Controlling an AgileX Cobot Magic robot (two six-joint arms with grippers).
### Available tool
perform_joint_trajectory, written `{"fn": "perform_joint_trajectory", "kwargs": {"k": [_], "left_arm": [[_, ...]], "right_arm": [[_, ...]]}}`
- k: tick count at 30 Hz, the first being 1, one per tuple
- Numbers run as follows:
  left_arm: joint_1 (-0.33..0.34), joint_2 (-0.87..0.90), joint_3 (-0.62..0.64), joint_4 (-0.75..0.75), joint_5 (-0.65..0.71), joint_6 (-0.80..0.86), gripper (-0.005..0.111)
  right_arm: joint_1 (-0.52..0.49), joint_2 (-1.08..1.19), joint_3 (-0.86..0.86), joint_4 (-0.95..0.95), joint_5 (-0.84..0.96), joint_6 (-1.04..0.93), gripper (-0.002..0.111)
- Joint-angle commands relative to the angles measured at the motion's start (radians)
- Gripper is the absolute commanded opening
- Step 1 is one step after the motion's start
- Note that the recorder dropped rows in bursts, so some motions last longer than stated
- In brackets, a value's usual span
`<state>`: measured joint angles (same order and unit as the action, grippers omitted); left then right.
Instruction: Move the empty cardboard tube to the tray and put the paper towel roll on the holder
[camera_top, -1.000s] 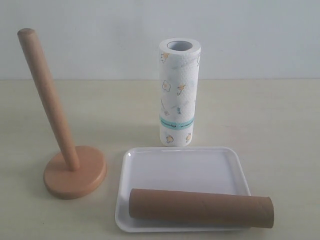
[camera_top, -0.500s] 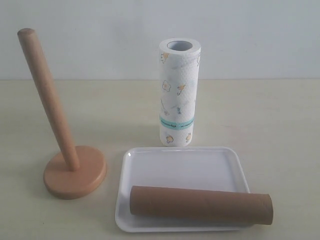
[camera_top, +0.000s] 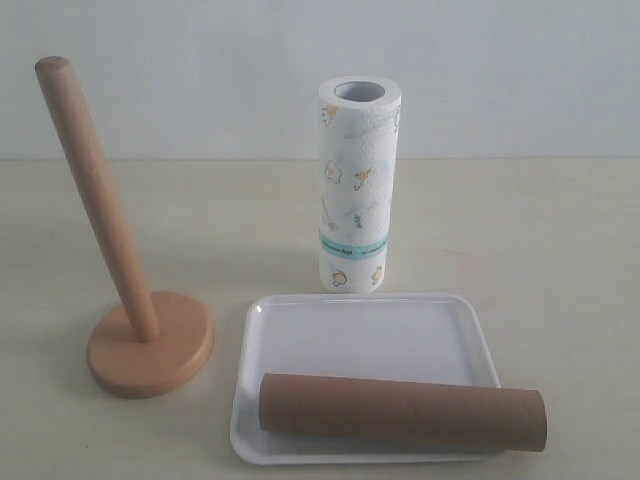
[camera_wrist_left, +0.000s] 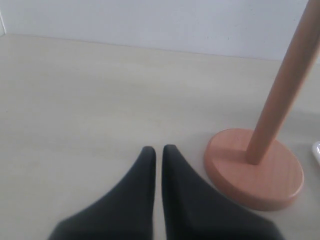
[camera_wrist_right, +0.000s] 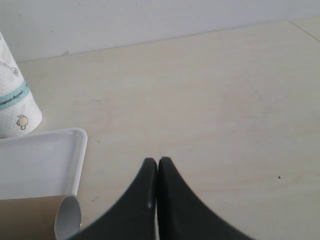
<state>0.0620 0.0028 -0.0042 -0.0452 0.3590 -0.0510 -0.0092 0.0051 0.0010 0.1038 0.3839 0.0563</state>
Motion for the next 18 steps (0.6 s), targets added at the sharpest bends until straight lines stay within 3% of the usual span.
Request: {"fn": "perform_joint_trajectory", "kwargs": {"k": [1, 13, 18], "left_arm": [[-0.004, -0.003, 0.004, 0.001, 0.001, -0.008, 0.004], [-0.004, -0.003, 0.004, 0.001, 0.001, -0.008, 0.004], [-0.004, -0.003, 0.004, 0.001, 0.001, -0.008, 0.004]], "right_arm": [[-0.005, -0.005, -0.001, -0.006, -0.005, -0.002, 0.0], [-0.005, -0.005, -0.001, -0.016, -0.278, -0.015, 0.0], [-0.005, -0.005, -0.001, -0.016, -0.525, -0.015, 0.0]]}}
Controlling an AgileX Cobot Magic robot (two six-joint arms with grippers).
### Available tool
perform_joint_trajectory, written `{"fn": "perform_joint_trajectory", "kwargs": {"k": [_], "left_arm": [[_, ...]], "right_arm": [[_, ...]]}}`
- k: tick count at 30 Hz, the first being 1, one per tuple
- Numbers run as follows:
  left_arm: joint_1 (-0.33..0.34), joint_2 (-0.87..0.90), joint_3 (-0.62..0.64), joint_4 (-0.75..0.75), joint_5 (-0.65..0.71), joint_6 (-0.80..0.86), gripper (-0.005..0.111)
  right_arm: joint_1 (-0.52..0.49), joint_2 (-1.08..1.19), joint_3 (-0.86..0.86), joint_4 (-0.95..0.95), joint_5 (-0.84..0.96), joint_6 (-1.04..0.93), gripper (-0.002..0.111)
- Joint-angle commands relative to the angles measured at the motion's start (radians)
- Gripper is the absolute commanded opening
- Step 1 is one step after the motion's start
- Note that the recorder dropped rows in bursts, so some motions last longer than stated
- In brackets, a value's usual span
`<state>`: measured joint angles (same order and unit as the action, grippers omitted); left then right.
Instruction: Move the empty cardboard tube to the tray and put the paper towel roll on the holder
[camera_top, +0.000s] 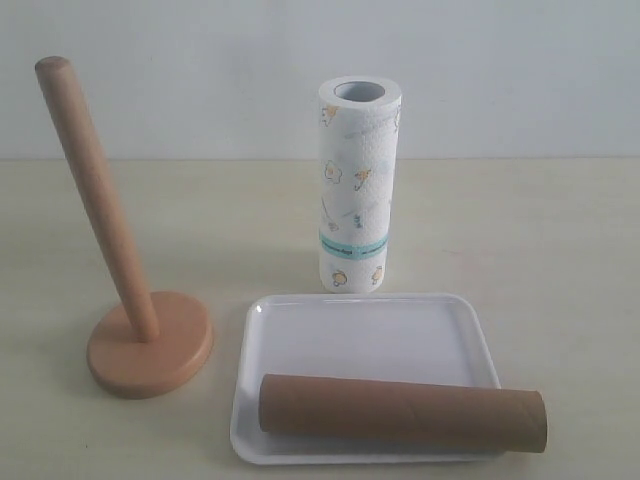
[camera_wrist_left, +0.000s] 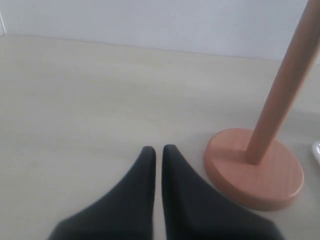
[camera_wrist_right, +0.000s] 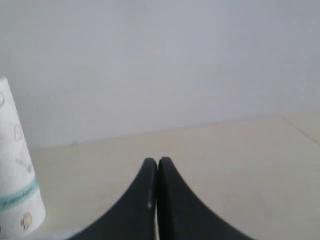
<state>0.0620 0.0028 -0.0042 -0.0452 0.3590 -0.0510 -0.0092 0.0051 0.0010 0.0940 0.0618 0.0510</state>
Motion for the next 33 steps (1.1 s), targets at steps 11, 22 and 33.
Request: {"fn": "perform_joint_trajectory", "kwargs": {"k": [11, 22, 33], "left_arm": [[-0.004, -0.003, 0.004, 0.001, 0.001, -0.008, 0.004], [-0.004, -0.003, 0.004, 0.001, 0.001, -0.008, 0.004], [-0.004, -0.003, 0.004, 0.001, 0.001, -0.008, 0.004]], "right_arm": [[-0.005, -0.005, -0.001, 0.001, -0.674, 0.002, 0.0], [-0.005, 0.158, -0.416, 0.028, -0.52, 0.07, 0.0], [-0.001, 0.714, -0.728, 0.03, 0.223, 0.053, 0.0]]}}
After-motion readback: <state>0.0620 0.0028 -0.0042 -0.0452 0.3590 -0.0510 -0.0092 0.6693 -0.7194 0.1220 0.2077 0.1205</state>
